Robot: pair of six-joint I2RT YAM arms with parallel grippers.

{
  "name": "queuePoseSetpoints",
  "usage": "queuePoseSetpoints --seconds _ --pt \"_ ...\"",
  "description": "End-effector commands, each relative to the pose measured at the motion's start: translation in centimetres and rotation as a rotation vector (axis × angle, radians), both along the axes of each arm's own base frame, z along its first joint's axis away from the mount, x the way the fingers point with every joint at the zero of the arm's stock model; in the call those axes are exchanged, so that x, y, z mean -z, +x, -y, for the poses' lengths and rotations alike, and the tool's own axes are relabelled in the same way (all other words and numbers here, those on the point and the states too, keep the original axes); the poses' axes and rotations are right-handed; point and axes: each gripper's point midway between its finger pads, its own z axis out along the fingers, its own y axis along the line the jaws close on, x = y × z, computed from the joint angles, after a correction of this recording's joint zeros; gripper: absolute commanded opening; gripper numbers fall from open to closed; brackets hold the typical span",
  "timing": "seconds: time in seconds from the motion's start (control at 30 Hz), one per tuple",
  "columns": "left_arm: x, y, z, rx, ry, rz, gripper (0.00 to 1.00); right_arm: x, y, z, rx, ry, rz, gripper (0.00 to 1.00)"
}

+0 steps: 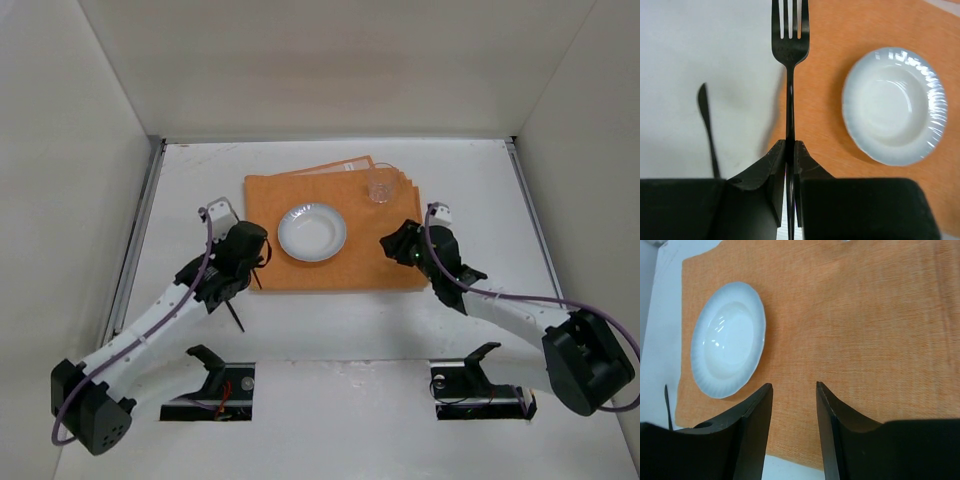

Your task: Set the dinner table for one person

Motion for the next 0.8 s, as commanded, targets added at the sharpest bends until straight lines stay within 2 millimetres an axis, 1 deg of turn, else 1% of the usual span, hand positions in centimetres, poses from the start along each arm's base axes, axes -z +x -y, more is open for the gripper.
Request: queuePoseSetpoints --seconds 0.0,0.03,0.1,0.17,0.23,0.3,0.37,0.43,0.53,0.6,0.7,0.77 --pt "-1.2 1.0 3.6 0.097 0.026 0.012 0.02 -2.6 1.3 2.0 0.096 0.054 0.090 0.46" --pt "-1.6 1.5 5.2 0.133 0.026 0.025 0.02 -2.7 1.3 2.3 0.103 0.060 0.090 0.46" --pt "-2.0 2.4 7.3 0.171 0.027 0.045 0.02 -2.9 1.3 2.5 0.110 0.062 0.100 0.47" --pt "-2.1 3.4 8.6 0.199 0.035 0.053 0.02 -2.9 1.3 2.7 0.116 0.058 0.100 0.48" --pt "-1.8 4.3 9.0 0.221 0.066 0.047 0.02 -2.6 1.3 2.6 0.111 0.061 0.090 0.48" --pt "-1.2 5.4 8.9 0.249 0.110 0.034 0.02 -2.8 1.3 2.3 0.100 0.061 0.095 0.48" --pt "-0.8 6.0 9.1 0.276 0.127 0.024 0.03 -3.0 1.3 2.6 0.110 0.055 0.104 0.48" --pt "-0.8 6.4 9.5 0.293 0.129 0.025 0.03 -2.8 1.4 2.8 0.118 0.057 0.097 0.48" --pt "-1.2 6.6 10.5 0.323 0.142 0.045 0.03 -2.7 1.4 2.7 0.110 0.060 0.094 0.48" --pt "-1.2 6.7 11.3 0.339 0.128 0.050 0.03 -2.9 1.5 2.9 0.121 0.050 0.101 0.48" --pt "-1.4 6.8 13.1 0.368 0.118 0.052 0.03 -2.3 1.6 3.1 0.129 0.053 0.084 0.48" --pt "-1.4 6.9 14.4 0.385 0.112 0.070 0.03 -2.5 1.6 2.8 0.118 0.049 0.085 0.48"
